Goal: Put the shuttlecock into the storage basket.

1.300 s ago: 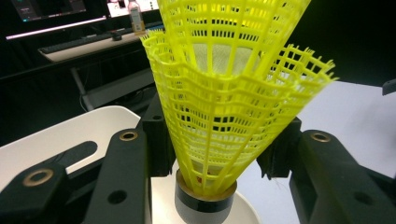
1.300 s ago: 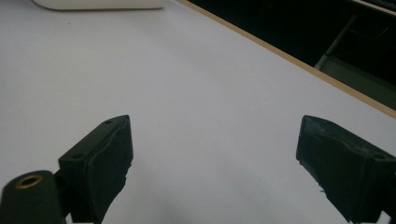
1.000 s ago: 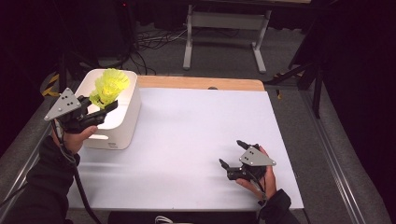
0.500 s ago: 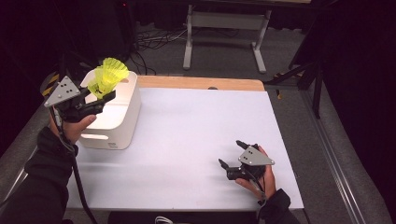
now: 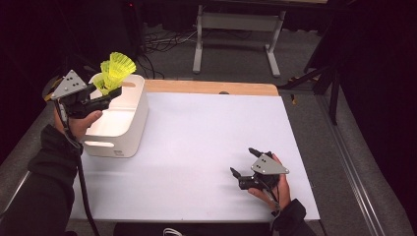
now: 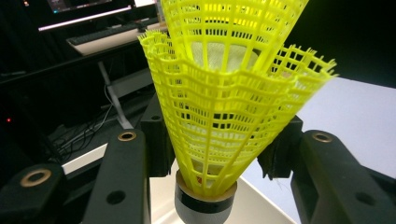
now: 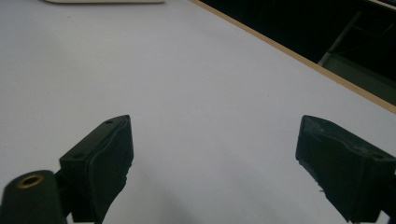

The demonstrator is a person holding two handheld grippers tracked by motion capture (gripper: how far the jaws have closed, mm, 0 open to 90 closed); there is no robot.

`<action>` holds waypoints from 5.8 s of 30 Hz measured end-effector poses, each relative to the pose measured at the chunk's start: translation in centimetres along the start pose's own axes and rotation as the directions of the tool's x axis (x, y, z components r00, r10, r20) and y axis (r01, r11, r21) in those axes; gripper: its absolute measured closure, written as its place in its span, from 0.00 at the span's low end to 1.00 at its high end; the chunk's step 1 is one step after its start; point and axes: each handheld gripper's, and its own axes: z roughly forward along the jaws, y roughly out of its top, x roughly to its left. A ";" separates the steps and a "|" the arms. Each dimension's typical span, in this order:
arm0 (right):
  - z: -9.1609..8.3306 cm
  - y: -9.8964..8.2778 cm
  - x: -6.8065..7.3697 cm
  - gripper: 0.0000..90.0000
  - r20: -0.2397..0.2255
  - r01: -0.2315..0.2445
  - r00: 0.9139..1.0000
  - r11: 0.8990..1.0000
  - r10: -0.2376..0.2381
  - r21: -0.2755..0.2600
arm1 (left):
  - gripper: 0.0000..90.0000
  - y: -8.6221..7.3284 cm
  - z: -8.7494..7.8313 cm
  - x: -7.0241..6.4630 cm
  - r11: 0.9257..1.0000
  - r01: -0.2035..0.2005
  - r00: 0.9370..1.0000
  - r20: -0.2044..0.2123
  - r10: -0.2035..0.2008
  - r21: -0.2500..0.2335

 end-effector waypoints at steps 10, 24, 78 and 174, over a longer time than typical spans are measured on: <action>0.0 0.0 0.0 0.13 -0.002 0.000 1.000 1.000 0.000 0.002 | 0.60 -0.1 0.7 0.9 0.999 0.000 1.000 -0.001 0.000 0.046; 0.2 -0.1 0.0 0.13 -0.006 0.000 1.000 1.000 0.000 0.006 | 0.58 -0.8 2.1 2.5 0.990 0.019 1.000 -0.007 -0.018 0.143; 2.0 0.0 0.5 0.14 -0.061 0.017 0.998 1.000 -0.017 0.007 | 0.28 -4.4 11.0 6.3 0.752 0.107 0.994 -0.051 -0.097 0.650; 0.8 0.4 0.7 0.13 -0.025 0.033 0.999 0.999 -0.033 -0.011 | 0.12 0.2 1.2 -3.0 0.981 -0.153 0.988 0.047 0.148 0.116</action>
